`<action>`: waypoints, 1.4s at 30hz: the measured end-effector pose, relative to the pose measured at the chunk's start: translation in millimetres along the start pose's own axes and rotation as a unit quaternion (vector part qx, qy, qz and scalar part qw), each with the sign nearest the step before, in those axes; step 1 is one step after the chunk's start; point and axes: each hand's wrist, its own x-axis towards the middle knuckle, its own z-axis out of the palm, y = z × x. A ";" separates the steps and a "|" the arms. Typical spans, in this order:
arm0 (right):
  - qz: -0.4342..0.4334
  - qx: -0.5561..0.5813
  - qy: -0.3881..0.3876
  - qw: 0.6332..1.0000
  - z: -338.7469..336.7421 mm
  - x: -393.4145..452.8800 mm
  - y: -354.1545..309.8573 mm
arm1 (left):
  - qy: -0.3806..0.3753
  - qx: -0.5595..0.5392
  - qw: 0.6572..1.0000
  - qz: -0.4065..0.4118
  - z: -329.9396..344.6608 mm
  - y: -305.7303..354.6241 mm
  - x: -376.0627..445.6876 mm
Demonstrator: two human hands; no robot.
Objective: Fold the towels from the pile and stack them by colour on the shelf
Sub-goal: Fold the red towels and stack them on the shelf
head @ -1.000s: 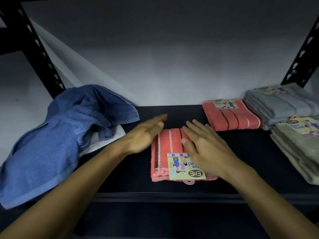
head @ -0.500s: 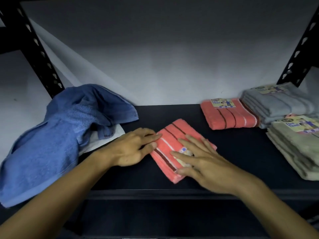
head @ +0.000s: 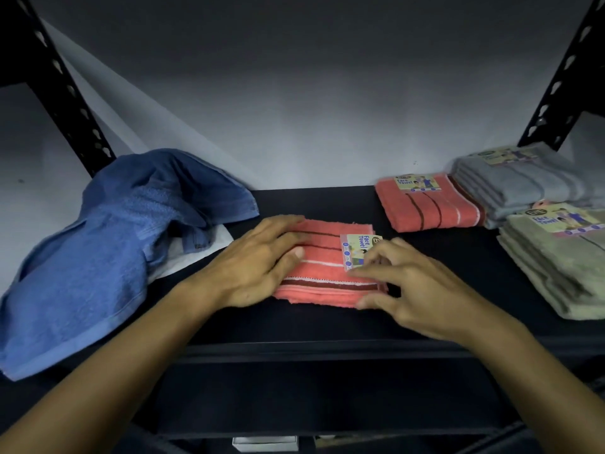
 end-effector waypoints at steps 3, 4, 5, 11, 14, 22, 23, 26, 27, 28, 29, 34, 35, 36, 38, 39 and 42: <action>-0.043 -0.058 0.069 0.995 20.0 -6.2 -2.2 | -0.038 0.017 0.999 0.013 7.6 -1.9 9.9; -0.049 -0.057 0.089 0.993 24.3 -7.0 -0.9 | -0.049 0.021 0.999 0.009 11.2 -2.8 10.0; -0.049 -0.056 0.103 0.992 28.1 -7.1 1.9 | -0.055 0.018 0.998 0.001 14.7 -3.4 8.6; -0.031 -0.071 0.127 0.989 37.4 -0.8 16.7 | -0.007 0.067 0.997 -0.038 25.7 18.1 -18.9; -0.042 -0.067 0.119 0.990 37.3 6.1 28.3 | 0.049 0.117 0.992 -0.018 29.3 37.9 -36.7; -0.090 -0.085 0.125 0.984 29.6 12.6 40.7 | 0.075 0.176 0.980 -0.046 35.3 68.7 -41.2; -0.077 -0.076 0.140 0.984 29.1 9.5 40.8 | 0.079 0.165 0.982 -0.045 31.5 67.0 -38.9; 0.061 -0.011 0.240 0.969 26.8 -5.5 25.3 | 0.081 0.093 0.992 -0.037 14.5 50.0 -31.0; 0.115 0.019 0.275 0.954 26.6 -10.6 16.5 | 0.072 0.059 0.995 -0.033 9.1 40.7 -28.7; 0.155 0.038 0.292 0.943 27.0 -14.5 7.2 | 0.056 0.026 0.998 -0.030 4.9 30.7 -27.4; 0.185 0.054 0.289 0.938 28.4 -16.3 -2.5 | 0.035 -0.002 0.999 -0.025 2.8 21.5 -26.9; 0.322 0.169 0.176 0.915 35.9 -4.6 -38.7 | -0.006 -0.029 1.000 0.001 17.9 8.3 -33.8; 0.340 0.185 0.160 0.908 37.6 -0.9 -40.5 | 0.008 -0.029 1.000 -0.003 22.2 10.7 -36.0; 0.352 0.199 0.152 0.902 39.1 2.8 -40.3 | 0.021 -0.027 0.999 -0.011 26.0 14.4 -38.2; 0.365 0.218 0.146 0.893 37.9 8.4 -36.0 | 0.046 -0.017 0.998 -0.033 31.7 26.4 -42.0; 0.370 0.217 0.139 0.892 36.2 10.8 -33.5 | 0.062 -0.002 0.997 -0.039 33.6 33.9 -44.1; 0.381 0.197 0.128 0.894 32.4 16.0 -25.7 | 0.105 0.066 0.991 -0.048 37.0 59.1 -48.5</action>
